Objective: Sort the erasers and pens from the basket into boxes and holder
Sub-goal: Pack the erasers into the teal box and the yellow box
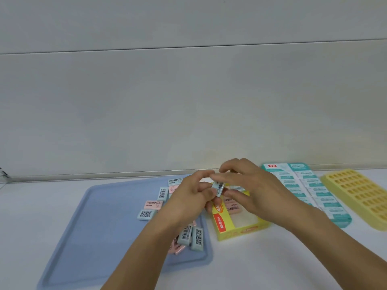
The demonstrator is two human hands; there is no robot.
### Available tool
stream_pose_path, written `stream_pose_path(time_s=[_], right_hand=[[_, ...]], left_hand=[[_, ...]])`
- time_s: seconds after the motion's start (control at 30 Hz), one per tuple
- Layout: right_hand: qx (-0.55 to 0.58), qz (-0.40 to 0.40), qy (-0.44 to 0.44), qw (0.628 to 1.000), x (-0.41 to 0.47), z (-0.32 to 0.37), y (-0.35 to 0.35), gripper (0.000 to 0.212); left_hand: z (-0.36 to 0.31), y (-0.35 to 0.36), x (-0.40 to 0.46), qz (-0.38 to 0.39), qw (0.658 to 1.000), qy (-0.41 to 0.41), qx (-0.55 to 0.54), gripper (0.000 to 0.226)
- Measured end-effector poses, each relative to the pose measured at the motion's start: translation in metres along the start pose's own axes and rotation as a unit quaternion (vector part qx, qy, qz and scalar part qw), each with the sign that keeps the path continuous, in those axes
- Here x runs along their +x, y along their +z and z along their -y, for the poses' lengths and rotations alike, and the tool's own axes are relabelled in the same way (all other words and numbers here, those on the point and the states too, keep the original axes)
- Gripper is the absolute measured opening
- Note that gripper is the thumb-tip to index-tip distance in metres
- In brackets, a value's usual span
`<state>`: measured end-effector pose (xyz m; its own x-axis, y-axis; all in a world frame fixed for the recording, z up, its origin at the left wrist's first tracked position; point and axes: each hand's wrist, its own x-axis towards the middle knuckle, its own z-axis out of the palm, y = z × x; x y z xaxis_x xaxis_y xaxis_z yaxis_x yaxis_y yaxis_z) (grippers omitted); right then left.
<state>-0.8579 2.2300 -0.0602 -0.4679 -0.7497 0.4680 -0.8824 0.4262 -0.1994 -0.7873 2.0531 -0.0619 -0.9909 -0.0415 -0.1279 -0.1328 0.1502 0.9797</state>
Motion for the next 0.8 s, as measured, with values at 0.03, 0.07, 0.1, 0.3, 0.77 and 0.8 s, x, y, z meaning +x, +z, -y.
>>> stream_pose_path(time_s=[0.03, 0.07, 0.1, 0.3, 0.77, 0.8], right_hand=[[-0.039, -0.006, -0.02, 0.999, 0.002, 0.0, -0.002, 0.03], [-0.067, -0.005, -0.029, 0.997, 0.002, 0.001, -0.005, 0.023], [-0.082, 0.009, -0.029, 0.996, 0.003, 0.0, -0.006, 0.018], [-0.139, 0.079, 0.093, 0.983, -0.011, -0.023, -0.017, 0.018], [-0.232, 0.218, 0.086, 0.944, 0.002, -0.027, 0.004, 0.023], [-0.232, 0.223, 0.084, 0.943, 0.002, -0.027, 0.003, 0.023]], left_hand=[[-0.002, 0.001, 0.0, 0.005, 1.0, -0.001, -0.007, 0.033], [-0.003, 0.002, 0.0, 0.009, 1.0, -0.003, -0.009, 0.034], [-0.005, 0.003, 0.0, 0.009, 1.0, -0.006, -0.009, 0.035], [0.0, 0.011, 0.005, -0.051, 0.969, 0.063, 0.233, 0.035], [0.023, 0.027, 0.013, 0.06, 0.81, 0.142, 0.566, 0.072], [0.023, 0.027, 0.014, 0.063, 0.812, 0.142, 0.563, 0.07]])
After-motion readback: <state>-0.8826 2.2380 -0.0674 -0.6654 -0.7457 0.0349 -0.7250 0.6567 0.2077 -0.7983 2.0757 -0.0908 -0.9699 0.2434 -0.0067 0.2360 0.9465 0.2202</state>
